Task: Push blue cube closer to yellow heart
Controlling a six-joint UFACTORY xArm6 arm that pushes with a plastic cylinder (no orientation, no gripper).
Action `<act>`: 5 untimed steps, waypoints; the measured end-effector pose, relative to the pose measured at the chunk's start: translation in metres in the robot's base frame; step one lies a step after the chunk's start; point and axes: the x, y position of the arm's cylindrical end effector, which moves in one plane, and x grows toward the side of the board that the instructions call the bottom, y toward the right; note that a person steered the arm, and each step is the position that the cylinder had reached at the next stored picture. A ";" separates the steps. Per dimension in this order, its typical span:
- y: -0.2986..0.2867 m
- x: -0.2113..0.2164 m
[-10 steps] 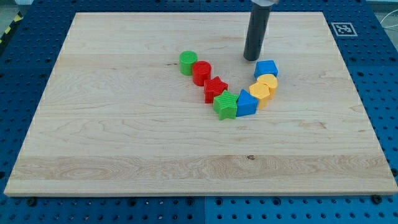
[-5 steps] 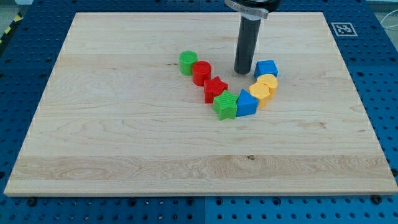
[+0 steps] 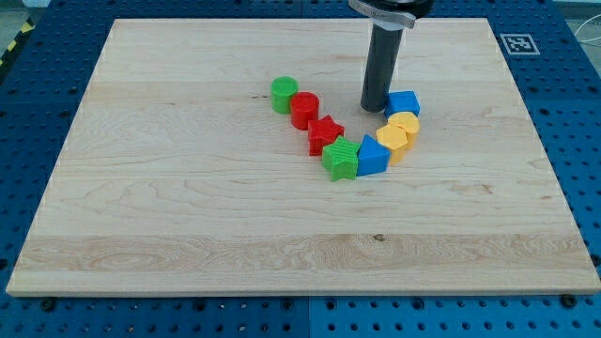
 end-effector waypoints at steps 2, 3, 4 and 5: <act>0.007 -0.012; 0.024 -0.012; 0.029 -0.012; 0.023 -0.021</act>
